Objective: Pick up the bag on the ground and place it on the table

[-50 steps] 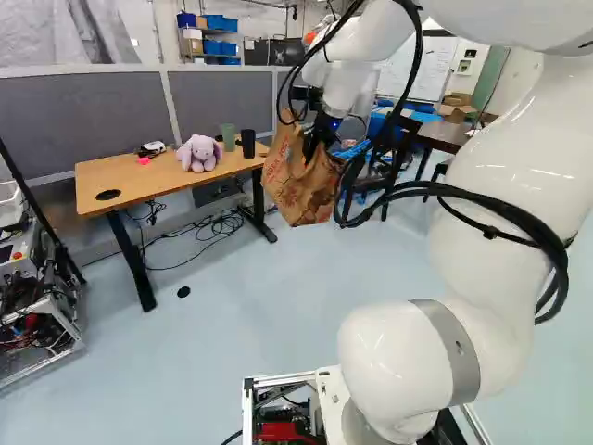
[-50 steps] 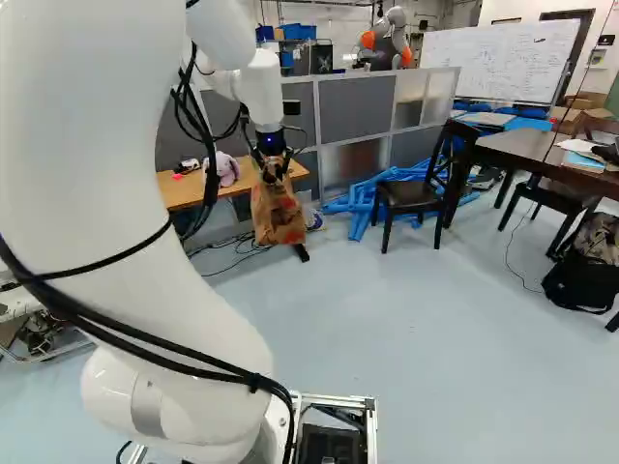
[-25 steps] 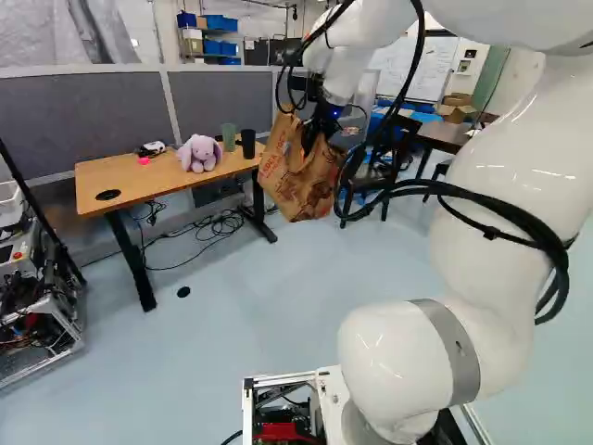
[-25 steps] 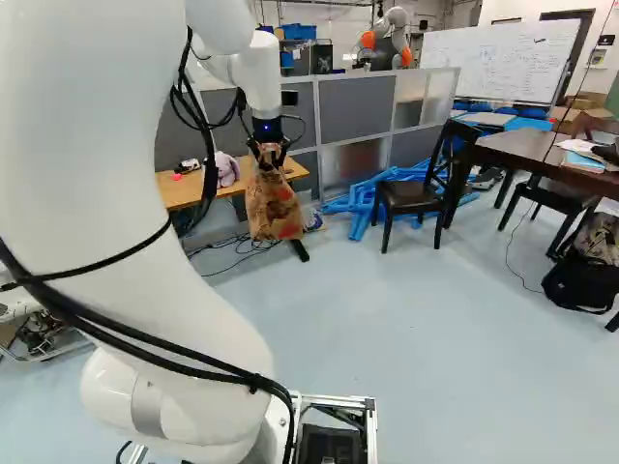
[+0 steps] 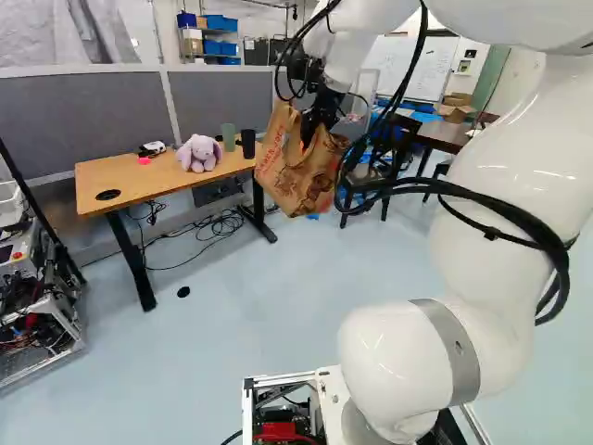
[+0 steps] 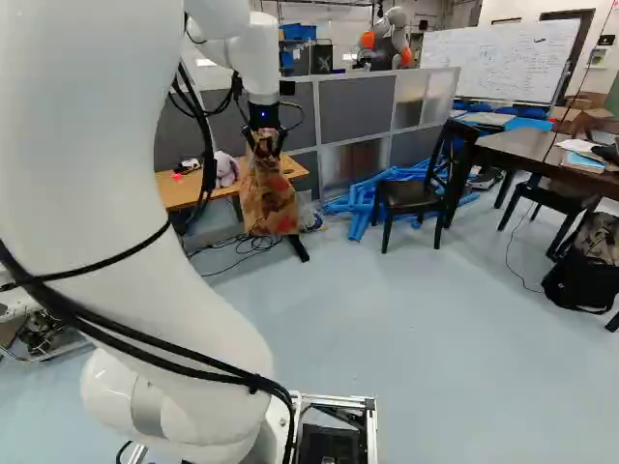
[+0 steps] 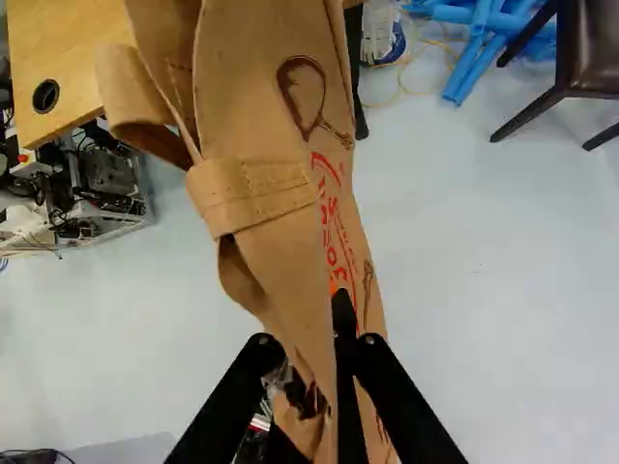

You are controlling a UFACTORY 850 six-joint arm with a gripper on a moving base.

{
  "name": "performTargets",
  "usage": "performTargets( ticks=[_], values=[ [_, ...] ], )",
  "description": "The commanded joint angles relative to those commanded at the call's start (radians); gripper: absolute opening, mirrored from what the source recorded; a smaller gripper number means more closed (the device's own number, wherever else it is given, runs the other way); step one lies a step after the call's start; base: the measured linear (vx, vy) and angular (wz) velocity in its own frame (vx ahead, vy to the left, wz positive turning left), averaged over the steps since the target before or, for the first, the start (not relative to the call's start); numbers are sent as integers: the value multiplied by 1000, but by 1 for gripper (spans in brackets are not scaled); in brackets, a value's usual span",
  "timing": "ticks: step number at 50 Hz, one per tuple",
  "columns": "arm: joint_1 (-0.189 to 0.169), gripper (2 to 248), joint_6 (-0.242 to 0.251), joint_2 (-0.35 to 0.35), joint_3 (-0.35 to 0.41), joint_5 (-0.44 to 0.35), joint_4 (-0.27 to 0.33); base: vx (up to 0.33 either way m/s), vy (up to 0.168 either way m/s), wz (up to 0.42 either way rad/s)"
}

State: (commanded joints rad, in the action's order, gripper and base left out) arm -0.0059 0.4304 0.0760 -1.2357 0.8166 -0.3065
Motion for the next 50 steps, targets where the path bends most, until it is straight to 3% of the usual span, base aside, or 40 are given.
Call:
performTargets(
  ticks=[50],
  values=[
    [0,23,0,0,-7,15,0,-6,2,12]
  ],
)
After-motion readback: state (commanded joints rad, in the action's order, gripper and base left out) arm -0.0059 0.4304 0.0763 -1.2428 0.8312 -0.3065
